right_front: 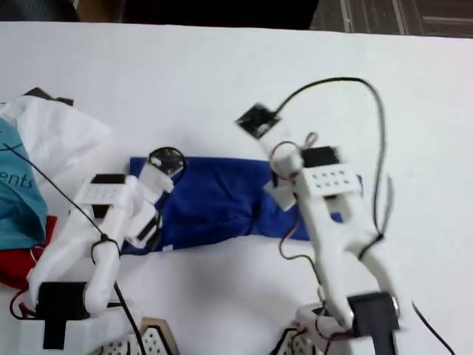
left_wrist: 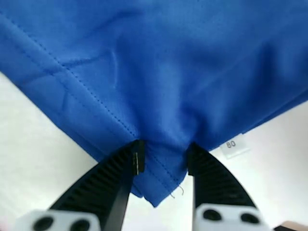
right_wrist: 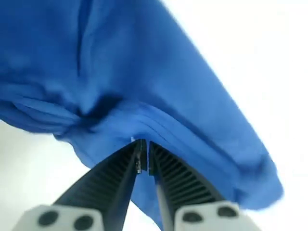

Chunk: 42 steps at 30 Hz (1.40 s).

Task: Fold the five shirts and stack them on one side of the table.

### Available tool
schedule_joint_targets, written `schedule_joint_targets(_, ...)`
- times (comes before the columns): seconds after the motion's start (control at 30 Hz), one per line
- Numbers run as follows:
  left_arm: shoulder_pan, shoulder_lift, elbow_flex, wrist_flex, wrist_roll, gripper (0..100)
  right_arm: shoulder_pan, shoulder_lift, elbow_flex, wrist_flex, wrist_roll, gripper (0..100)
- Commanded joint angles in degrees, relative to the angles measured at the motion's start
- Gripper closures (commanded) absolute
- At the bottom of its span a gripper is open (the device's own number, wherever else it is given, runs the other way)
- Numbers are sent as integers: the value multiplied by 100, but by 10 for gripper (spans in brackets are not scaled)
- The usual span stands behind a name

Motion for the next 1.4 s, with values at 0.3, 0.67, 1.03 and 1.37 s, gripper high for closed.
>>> schedule_joint_targets(0.3,-9,-44,-2756,1837,360,842,1912,-558,1407,-778,1301,978)
schedule_joint_targets(0.67,-35,0,-2800,853,774,839,1947,-602,2321,-1332,1354,978)
schedule_joint_targets(1.03,-97,-9,-2167,-26,1081,838,2264,-919,941,-497,1301,975)
schedule_joint_targets(1.37,-431,220,-1956,-440,1574,828,2325,-2686,44,1130,941,841)
